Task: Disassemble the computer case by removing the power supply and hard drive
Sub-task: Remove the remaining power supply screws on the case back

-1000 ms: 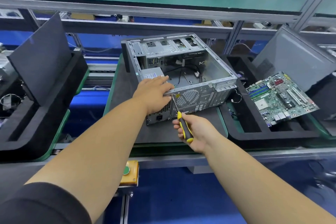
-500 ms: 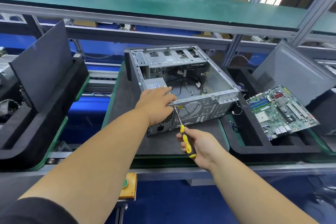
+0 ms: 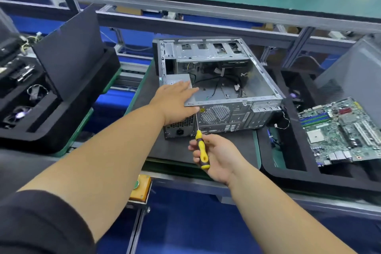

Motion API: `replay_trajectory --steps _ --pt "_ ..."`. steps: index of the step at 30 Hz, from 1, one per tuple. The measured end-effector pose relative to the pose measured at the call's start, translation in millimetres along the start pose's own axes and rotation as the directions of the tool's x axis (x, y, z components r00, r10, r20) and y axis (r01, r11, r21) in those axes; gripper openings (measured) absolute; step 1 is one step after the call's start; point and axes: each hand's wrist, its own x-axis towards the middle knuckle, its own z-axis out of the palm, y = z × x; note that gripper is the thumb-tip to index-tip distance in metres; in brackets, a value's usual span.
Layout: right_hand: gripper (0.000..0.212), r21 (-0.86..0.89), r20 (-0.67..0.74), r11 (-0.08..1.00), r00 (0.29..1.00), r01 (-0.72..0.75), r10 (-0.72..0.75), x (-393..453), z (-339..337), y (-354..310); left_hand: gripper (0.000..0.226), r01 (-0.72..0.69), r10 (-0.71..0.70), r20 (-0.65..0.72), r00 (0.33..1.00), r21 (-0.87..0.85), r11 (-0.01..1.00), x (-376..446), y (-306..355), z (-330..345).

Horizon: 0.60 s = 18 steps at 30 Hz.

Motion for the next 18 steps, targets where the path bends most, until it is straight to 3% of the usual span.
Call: replay_trajectory --steps 7,13,18 --pt "0.021 -0.089 -0.058 0.995 0.997 0.037 -0.042 2.4 -6.6 0.7 0.067 0.016 -0.016 0.004 1.000 -0.009 1.000 5.2 -0.3 -2.8" --pt "0.030 0.061 -0.023 0.997 0.999 -0.047 0.048 -1.8 -1.8 4.0 0.066 0.007 -0.007 0.006 1.000 -0.020 1.000 6.6 -4.9 -0.1" --pt "0.036 0.060 -0.060 0.998 0.998 -0.029 0.032 -3.8 -3.0 3.6 0.066 -0.005 0.005 0.016 1.000 -0.009 1.000 7.5 -7.7 1.3"
